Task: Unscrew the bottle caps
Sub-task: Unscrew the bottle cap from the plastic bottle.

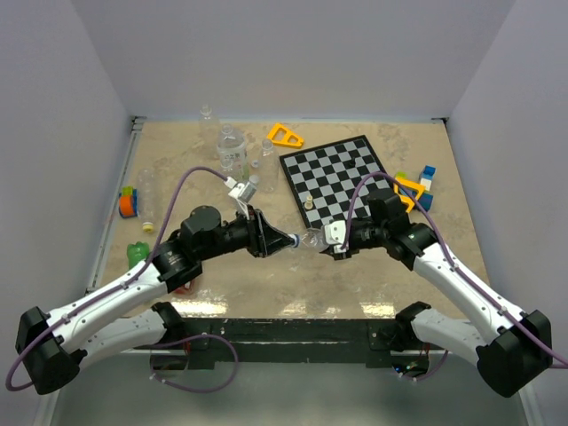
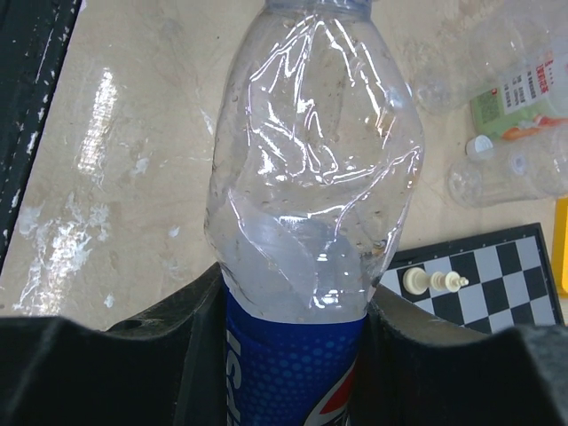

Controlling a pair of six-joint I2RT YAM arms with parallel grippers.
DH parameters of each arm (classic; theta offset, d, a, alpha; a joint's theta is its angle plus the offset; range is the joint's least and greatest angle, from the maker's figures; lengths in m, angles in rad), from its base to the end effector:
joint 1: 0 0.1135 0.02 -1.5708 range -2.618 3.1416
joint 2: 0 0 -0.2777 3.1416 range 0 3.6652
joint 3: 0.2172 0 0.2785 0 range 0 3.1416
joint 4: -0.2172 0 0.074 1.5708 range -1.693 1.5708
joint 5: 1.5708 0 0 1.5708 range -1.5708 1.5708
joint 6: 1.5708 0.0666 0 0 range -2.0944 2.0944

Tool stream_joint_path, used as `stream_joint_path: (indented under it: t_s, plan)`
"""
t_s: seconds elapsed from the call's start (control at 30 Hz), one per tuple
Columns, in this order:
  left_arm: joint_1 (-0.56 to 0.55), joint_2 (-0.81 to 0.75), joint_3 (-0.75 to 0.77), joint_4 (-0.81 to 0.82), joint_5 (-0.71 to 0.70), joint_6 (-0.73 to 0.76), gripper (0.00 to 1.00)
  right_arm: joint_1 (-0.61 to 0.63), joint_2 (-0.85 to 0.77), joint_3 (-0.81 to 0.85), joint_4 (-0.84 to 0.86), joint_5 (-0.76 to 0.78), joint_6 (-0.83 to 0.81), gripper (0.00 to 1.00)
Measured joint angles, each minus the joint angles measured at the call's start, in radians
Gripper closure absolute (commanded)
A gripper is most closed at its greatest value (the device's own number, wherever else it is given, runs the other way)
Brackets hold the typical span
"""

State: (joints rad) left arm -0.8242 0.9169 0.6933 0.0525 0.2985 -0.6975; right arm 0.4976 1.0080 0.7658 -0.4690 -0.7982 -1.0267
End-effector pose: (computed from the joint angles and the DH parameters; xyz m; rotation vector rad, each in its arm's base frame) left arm 0.1657 -0.2080 0.3087 0.3659 1.9096 -1.3301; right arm 0.1895 0.1572 0.2628 -1.7096 1.2146 0.5914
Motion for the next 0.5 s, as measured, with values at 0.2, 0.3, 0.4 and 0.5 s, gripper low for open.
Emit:
stream_joint_path:
  t_s: [0.2,0.3,0.4,0.5]
  plan:
    - [-0.004,-0.032,0.004,-0.088,-0.086,-0.331,1.00,0.006,0.000,0.000,0.029,-0.005,0.001,0.85]
    - [-0.003,-0.013,0.025,-0.122,-0.097,-0.395,1.00,0.005,0.000,-0.002,0.028,0.000,0.001,0.85]
    - [-0.003,-0.010,0.029,-0.135,-0.107,-0.427,1.00,0.005,0.000,-0.003,0.028,0.003,0.002,0.85]
    - [-0.004,-0.013,0.029,-0.140,-0.117,-0.439,1.00,0.005,0.001,-0.003,0.029,0.004,0.003,0.85]
